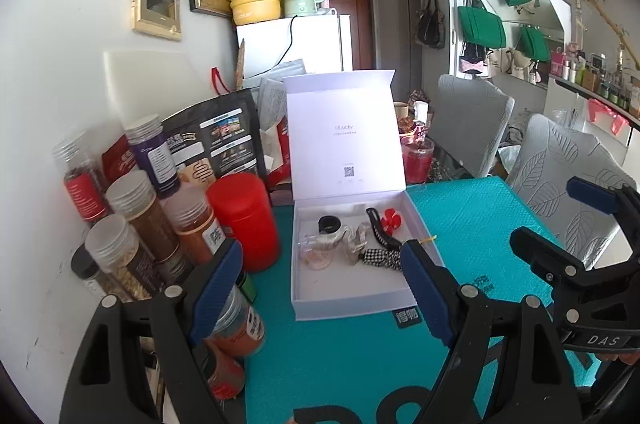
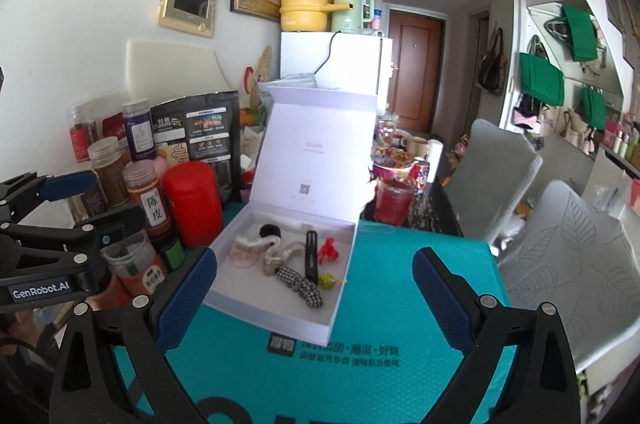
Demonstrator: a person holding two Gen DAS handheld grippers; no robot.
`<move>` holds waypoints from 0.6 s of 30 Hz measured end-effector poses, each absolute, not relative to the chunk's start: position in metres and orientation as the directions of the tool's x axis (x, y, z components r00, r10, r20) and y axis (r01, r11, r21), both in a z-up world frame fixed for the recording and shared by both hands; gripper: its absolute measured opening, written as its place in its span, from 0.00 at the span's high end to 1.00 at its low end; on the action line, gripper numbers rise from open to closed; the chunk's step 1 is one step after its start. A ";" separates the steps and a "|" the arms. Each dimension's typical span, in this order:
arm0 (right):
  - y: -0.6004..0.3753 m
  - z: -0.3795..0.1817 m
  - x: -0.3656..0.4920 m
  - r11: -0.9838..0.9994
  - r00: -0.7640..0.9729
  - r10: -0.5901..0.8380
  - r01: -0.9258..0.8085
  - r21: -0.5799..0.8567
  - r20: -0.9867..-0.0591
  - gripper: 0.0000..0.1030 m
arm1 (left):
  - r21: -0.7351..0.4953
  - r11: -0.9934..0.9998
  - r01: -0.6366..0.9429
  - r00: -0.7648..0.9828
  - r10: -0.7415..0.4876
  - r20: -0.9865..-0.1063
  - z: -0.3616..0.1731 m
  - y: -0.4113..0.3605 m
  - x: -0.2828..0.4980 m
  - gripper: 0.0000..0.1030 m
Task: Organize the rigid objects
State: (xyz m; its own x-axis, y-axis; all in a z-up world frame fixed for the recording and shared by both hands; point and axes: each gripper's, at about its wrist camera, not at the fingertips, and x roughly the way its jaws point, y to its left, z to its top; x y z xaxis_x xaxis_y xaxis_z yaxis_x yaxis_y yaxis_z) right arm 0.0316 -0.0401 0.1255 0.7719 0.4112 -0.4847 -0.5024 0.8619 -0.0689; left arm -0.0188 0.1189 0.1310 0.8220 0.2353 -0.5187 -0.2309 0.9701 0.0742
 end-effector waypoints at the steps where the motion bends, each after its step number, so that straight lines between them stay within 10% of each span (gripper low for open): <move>1: -0.041 0.124 0.029 0.865 0.776 0.404 -0.497 -0.074 -0.485 0.02 | 0.081 0.969 -0.233 0.824 0.241 -0.513 0.128 0.117 -0.023 0.21; 18: -0.049 0.071 -0.012 0.912 0.789 0.315 -0.405 -0.060 -0.528 0.02 | 0.046 0.974 -0.220 0.781 0.204 -0.590 0.071 0.112 -0.052 0.21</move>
